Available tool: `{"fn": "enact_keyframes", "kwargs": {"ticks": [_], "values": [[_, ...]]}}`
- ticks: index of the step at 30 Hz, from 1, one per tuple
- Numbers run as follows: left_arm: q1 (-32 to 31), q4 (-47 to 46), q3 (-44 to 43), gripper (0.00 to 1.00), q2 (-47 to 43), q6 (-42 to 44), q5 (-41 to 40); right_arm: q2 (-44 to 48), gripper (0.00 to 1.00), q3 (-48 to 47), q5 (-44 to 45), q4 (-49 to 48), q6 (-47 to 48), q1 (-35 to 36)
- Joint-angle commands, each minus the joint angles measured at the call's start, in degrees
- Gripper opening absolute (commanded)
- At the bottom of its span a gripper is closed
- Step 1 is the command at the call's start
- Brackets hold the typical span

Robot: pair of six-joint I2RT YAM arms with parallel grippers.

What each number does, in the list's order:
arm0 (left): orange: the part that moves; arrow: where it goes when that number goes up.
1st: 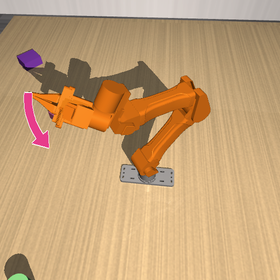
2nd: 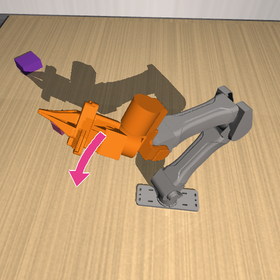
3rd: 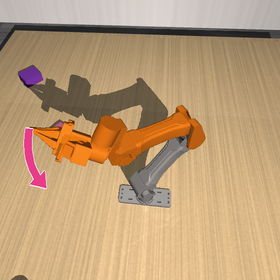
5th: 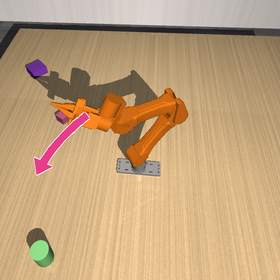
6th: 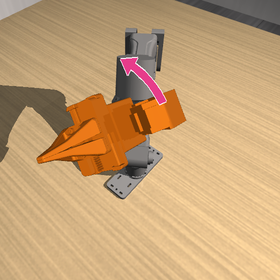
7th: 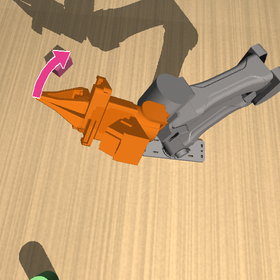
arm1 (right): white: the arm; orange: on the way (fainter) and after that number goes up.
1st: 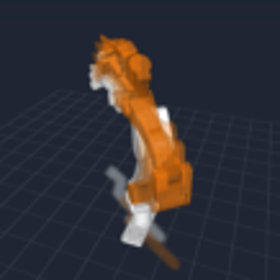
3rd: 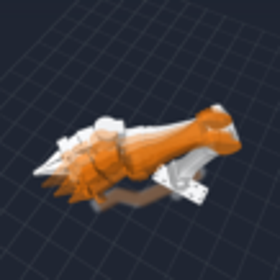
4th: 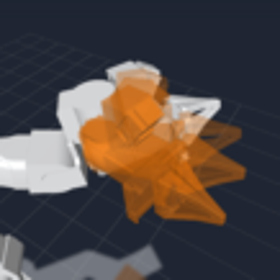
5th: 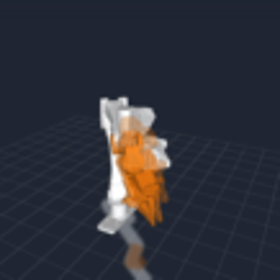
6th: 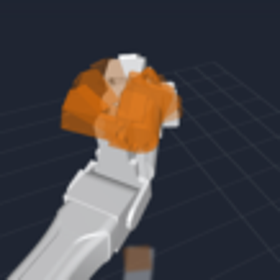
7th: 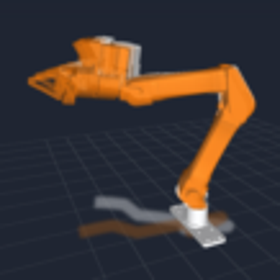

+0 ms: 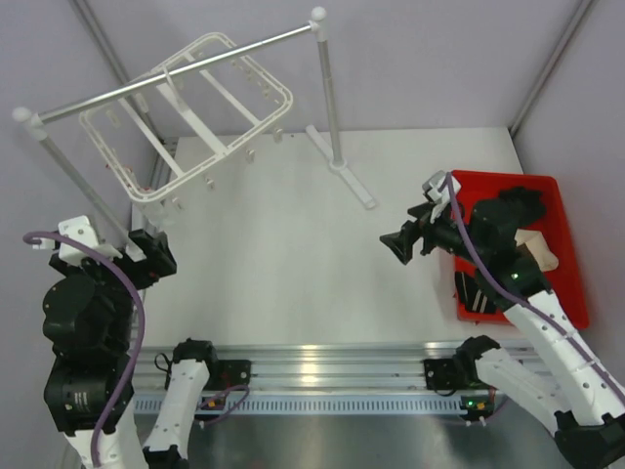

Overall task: Clip the socks to the hanger
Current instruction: Open the clamp at the hanger.

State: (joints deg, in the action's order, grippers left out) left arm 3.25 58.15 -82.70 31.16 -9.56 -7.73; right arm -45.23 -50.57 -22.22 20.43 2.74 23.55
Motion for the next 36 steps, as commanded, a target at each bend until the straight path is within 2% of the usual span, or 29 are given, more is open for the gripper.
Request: {"fn": "enact_keyframes", "kwargs": {"ticks": [1,2,4,5,12,14,21,24,30,36], "values": [[1.5,-3.74,0.17,0.98,-2.24,-3.7,-1.86,-1.43,1.0,2.48,0.77,-15.91,-2.04,6.14],[1.85,-4.01,0.08,0.98,-2.68,-4.58,-1.33,-2.31,1.0,2.75,1.64,-21.77,-1.87,11.12],[3.43,-4.19,-0.27,0.98,-3.21,-7.66,1.21,-6.85,1.0,1.79,6.45,-25.77,0.75,17.2],[4.65,-4.1,-0.71,0.98,-3.03,-9.75,2.01,-8.8,1.0,0.13,8.05,-29.35,1.82,22.89],[7.3,-0.76,-5.81,0.98,-0.05,-17.59,6.05,-27.08,1.0,-8.49,15.1,-47.21,6.04,38.93],[7.48,0.03,-7.82,0.98,0.39,-18.56,9.12,-32.97,0.95,-11.81,16.5,-53.02,7.1,42.08],[9.06,0.65,-11.79,0.98,3.11,-21.54,20.18,-49.4,0.81,-21.67,18.44,-64.8,8.24,45.44],[9.67,0.47,-11.79,0.98,3.91,-24.17,22.05,-54.67,0.76,-24.92,19.14,-69.02,8.68,45.71],[10.02,0.03,-10.73,0.98,5.58,-28.23,21.35,-63.82,0.69,-32.22,20.1,-74.9,8.16,45.71],[10.03,0.47,-8.8,0.96,5.76,-30.6,17.22,-72.61,0.6,-42.06,21.87,-77.82,7.54,45.71]]}}
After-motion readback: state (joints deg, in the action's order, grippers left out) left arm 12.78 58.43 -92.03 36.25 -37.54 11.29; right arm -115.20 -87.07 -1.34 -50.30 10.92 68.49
